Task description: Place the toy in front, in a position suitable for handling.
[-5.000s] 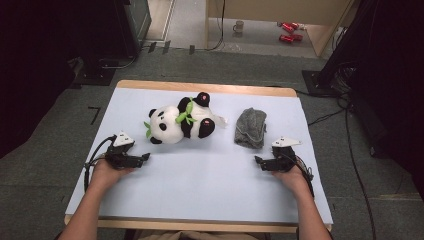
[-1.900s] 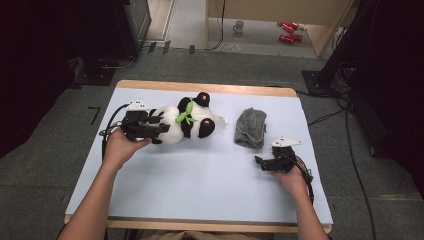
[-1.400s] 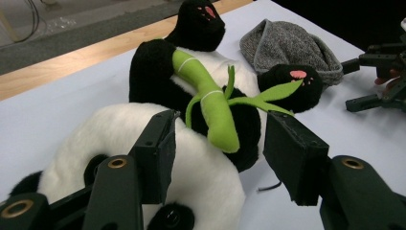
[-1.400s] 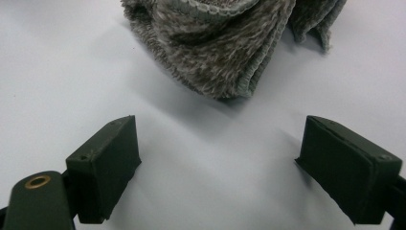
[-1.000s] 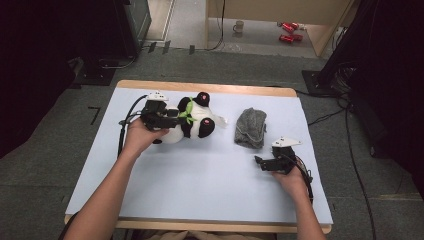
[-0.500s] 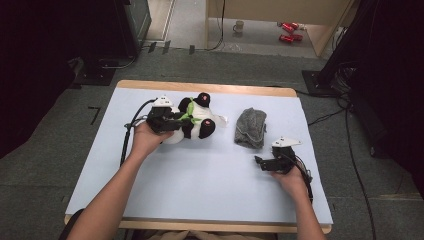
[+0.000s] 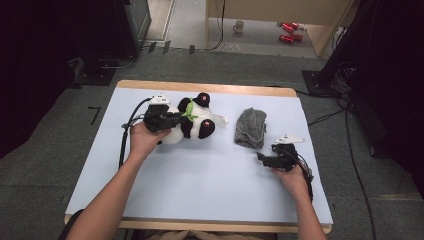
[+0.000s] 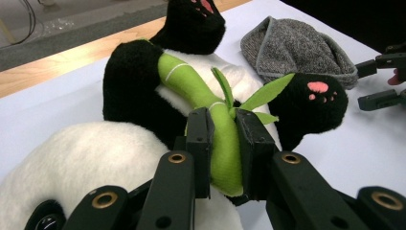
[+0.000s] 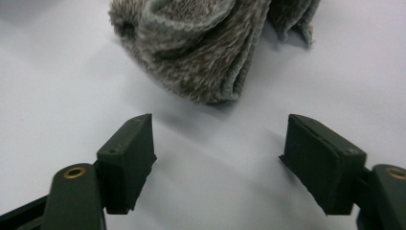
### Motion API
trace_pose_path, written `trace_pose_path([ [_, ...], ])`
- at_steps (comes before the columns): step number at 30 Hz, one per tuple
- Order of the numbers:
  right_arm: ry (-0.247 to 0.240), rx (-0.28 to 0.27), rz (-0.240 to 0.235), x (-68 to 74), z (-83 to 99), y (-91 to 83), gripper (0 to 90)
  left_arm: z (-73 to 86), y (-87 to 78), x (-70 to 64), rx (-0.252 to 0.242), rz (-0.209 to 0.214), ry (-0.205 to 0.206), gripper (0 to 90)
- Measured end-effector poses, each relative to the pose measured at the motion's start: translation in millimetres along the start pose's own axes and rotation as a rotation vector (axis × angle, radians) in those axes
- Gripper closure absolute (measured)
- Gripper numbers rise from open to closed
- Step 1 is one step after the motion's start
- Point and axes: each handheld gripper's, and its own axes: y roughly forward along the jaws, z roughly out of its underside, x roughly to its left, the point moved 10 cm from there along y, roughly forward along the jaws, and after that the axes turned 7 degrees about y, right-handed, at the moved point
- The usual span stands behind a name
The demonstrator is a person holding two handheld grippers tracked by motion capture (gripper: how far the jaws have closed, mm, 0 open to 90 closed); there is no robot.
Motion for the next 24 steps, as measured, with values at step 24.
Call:
trace_pose_path([
  [24,0.071,-0.148,0.014,8.1,-50.8,-18.4,27.3,5.0,-33.7,-56.3,0.007,0.03,-0.004,77.9],
])
